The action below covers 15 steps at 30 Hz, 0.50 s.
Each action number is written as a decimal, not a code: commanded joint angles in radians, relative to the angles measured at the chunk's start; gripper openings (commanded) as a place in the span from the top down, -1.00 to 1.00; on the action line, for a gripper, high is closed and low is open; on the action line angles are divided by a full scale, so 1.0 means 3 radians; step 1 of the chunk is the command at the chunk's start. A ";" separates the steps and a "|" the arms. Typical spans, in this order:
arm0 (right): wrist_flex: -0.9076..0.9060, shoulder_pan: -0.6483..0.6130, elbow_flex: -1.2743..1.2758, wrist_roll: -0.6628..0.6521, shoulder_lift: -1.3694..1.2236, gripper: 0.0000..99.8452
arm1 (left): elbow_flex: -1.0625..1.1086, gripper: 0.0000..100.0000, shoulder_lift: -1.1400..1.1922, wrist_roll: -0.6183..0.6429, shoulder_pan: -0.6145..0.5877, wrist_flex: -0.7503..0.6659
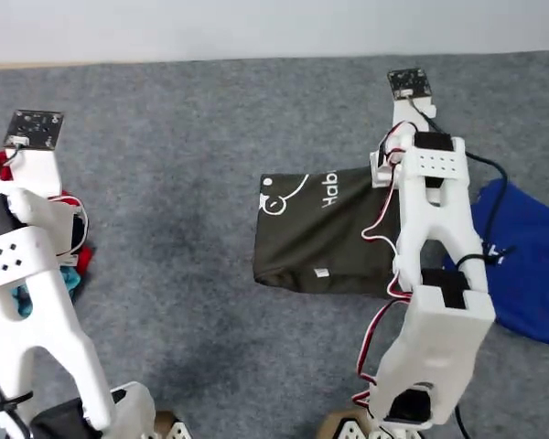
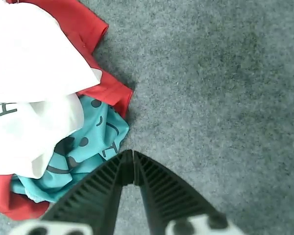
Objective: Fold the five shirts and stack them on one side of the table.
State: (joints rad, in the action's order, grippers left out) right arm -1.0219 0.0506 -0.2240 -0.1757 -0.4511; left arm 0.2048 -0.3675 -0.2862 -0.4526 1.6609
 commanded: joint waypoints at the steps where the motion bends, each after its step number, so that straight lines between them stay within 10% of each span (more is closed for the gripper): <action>1: -0.0171 0.0049 -0.0271 -0.0036 0.0059 0.98 | -0.0013 0.99 -0.0087 -0.0041 -0.0005 -0.0031; 15: -0.1823 -0.0115 -0.1002 0.0251 0.0064 0.57 | 0.0166 0.99 -0.0087 -0.0041 -0.0005 -0.0051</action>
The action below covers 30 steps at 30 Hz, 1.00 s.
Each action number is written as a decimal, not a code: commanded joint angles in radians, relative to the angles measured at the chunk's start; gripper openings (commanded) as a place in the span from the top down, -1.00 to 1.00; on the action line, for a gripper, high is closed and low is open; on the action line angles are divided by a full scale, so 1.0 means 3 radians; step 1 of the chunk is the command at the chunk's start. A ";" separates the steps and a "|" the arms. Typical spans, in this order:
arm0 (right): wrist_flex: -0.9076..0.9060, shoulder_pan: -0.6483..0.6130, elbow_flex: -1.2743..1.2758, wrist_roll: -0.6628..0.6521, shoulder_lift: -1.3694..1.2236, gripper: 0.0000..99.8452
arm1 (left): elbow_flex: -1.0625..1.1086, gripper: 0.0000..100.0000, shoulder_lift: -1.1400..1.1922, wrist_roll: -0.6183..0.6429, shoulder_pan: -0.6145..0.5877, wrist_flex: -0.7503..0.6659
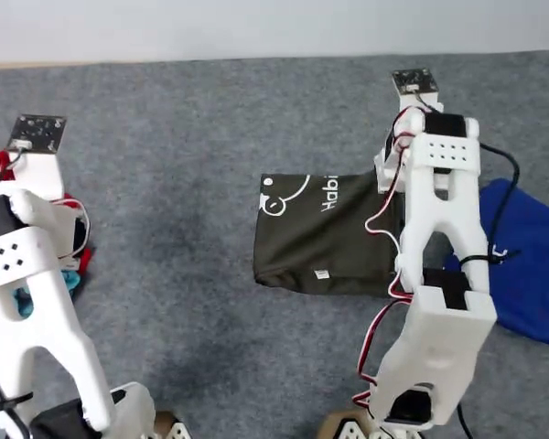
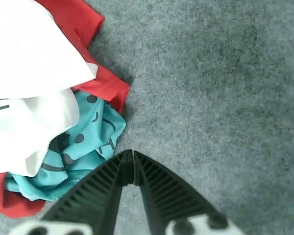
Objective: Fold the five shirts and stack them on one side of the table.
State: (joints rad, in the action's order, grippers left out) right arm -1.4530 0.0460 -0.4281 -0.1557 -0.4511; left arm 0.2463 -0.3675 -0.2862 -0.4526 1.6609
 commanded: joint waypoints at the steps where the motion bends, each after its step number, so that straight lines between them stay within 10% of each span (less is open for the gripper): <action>1: -0.0529 -0.0146 -0.0373 0.0266 0.0064 0.57 | 0.0054 0.99 -0.0087 -0.0041 -0.0005 -0.0051; 30: -0.0407 -0.0432 -0.0348 0.1023 -0.1036 0.31 | 0.0079 0.99 -0.0097 -0.0041 -0.0005 -0.0026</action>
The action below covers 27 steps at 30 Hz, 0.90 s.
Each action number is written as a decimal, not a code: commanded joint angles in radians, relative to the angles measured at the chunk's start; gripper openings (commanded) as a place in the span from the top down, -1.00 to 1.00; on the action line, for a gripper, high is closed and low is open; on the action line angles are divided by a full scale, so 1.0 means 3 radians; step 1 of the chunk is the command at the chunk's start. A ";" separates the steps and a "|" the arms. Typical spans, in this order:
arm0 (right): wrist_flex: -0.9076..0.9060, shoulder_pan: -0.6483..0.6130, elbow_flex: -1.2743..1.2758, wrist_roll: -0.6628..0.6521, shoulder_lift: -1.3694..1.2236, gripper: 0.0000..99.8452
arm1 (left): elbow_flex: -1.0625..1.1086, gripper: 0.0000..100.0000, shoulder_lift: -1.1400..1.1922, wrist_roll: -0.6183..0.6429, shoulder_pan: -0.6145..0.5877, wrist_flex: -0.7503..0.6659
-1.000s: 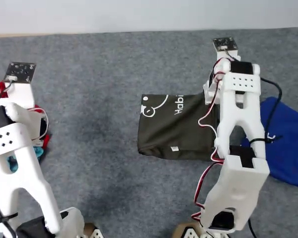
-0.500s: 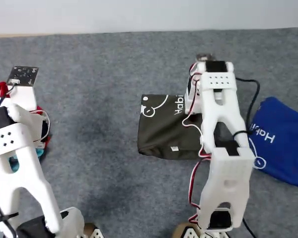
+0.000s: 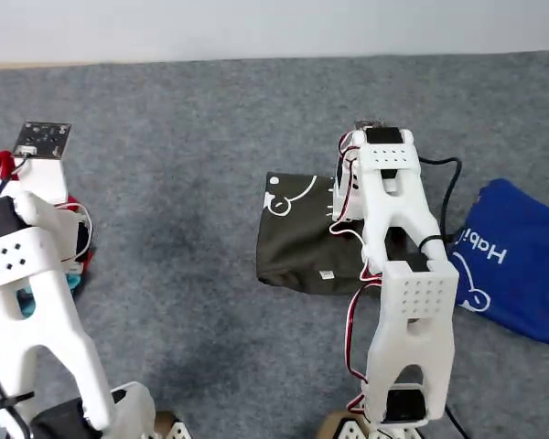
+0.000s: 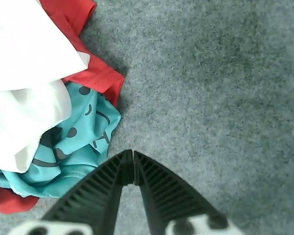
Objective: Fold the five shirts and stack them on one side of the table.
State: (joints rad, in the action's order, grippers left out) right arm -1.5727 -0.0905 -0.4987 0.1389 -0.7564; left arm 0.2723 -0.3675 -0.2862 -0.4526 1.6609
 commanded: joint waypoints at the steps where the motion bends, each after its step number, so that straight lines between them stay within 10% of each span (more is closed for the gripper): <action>1: -0.0008 0.0023 -0.0113 0.0041 -0.0054 0.31 | -0.0008 0.99 -0.0097 -0.0041 -0.0005 -0.0026; 12: -0.0018 0.0028 -0.0179 -0.0010 -0.0386 0.93 | -0.0008 0.99 -0.0092 -0.0041 -0.0005 -0.0046; 22: -0.0478 0.0146 -0.0931 -0.0511 -0.0386 0.98 | -0.0008 0.99 -0.0092 -0.0041 -0.0005 -0.0046; 27: -0.0499 0.0299 -0.1514 -0.1447 -0.0422 0.98 | -0.0008 0.99 -0.0102 -0.0041 -0.0005 -0.0041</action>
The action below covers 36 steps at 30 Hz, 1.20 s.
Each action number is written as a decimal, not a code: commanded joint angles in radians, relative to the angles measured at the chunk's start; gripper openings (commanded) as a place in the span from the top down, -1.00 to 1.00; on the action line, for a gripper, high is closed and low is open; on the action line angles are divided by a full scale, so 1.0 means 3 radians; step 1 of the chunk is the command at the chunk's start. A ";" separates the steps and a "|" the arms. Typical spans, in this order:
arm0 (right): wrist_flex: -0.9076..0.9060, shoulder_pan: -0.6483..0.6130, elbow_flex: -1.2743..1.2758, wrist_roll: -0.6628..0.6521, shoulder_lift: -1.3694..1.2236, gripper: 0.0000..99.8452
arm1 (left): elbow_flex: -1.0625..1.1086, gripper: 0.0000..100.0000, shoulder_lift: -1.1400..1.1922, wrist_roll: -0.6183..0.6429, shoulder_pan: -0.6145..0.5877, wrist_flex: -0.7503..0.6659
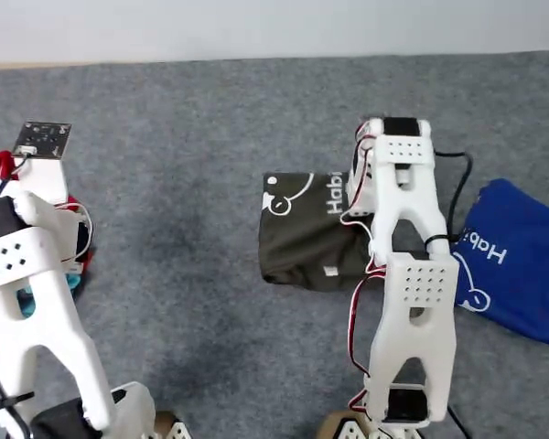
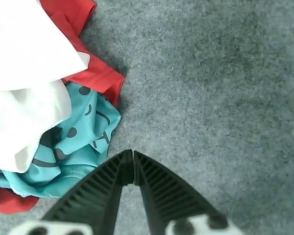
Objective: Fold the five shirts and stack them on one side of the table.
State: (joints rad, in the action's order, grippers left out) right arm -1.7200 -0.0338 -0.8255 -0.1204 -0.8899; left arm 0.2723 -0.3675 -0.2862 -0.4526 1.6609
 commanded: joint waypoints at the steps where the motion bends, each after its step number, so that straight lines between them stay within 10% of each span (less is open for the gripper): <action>1: 0.0023 0.0136 -0.0511 -0.0864 0.0018 0.98 | -0.0008 0.99 -0.0102 -0.0041 -0.0005 -0.0041; 9: 0.0703 0.0176 -0.0634 -0.2419 0.0013 0.98 | -0.0008 0.99 -0.0092 -0.0041 -0.0005 -0.0046; 19: 0.0990 0.0130 -0.0721 -0.2695 -0.0110 0.80 | -0.0008 0.99 -0.0097 -0.0041 -0.0005 -0.0031; 36: -0.0258 0.0125 -0.2240 0.0568 -0.0023 0.58 | -0.0008 0.99 -0.0092 -0.0041 -0.0005 -0.0046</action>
State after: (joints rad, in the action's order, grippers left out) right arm -1.7400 0.0061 -1.4131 -0.1389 -0.9452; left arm 0.2723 -0.3675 -0.2862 -0.4526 1.6609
